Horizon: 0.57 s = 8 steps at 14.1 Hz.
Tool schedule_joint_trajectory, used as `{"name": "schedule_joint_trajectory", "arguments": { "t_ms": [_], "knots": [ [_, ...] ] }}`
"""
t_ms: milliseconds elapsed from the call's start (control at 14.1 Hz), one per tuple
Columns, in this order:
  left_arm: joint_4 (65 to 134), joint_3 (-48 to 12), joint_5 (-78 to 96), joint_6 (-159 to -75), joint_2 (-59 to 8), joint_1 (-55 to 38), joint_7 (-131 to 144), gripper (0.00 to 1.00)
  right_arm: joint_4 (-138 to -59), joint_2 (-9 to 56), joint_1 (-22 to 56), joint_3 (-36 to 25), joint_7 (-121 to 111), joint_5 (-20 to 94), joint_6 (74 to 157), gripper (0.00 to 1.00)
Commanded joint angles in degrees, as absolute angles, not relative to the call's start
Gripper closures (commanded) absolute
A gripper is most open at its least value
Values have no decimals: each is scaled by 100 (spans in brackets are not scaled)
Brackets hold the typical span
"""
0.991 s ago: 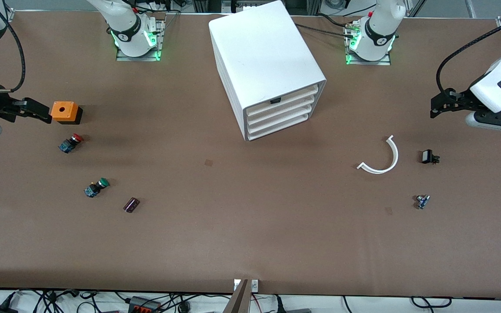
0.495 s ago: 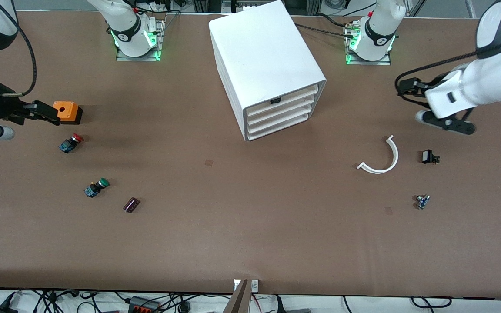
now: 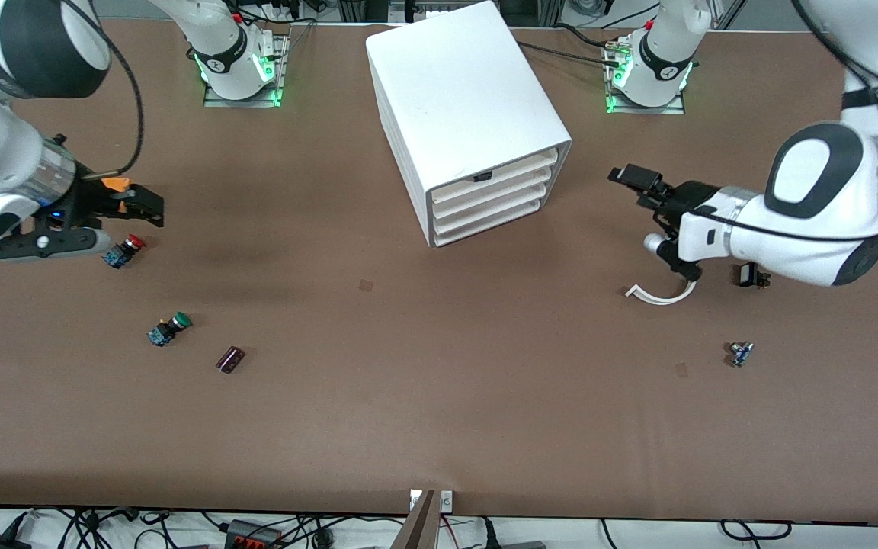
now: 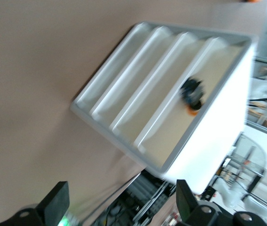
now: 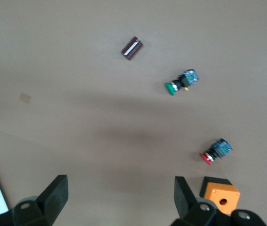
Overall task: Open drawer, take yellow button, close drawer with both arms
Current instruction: 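Grasp the drawer handle of the white cabinet with the left gripper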
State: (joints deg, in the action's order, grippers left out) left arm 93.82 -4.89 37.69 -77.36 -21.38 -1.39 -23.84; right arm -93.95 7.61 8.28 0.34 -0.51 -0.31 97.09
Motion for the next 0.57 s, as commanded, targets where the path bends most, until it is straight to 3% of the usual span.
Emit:
{"name": "schedule_joint_trajectory", "arguments": {
  "t_ms": [0, 71, 495],
  "knots": [
    [9859, -492, 4820, -8181, -2276, -114, -3581, 0, -9063, 1019, 1080, 18, -26, 306, 9729, 0],
    [10209, -492, 5234, -8400, -2285, -123, -4056, 0, -8948, 1124, 1194, 9, -35, 438, 9729, 0],
    [11275, -1010, 6308, -8974, -2575, -123, -5895, 38, -8842, 1213, 1310, 18, -26, 527, 9967, 0]
  ]
}}
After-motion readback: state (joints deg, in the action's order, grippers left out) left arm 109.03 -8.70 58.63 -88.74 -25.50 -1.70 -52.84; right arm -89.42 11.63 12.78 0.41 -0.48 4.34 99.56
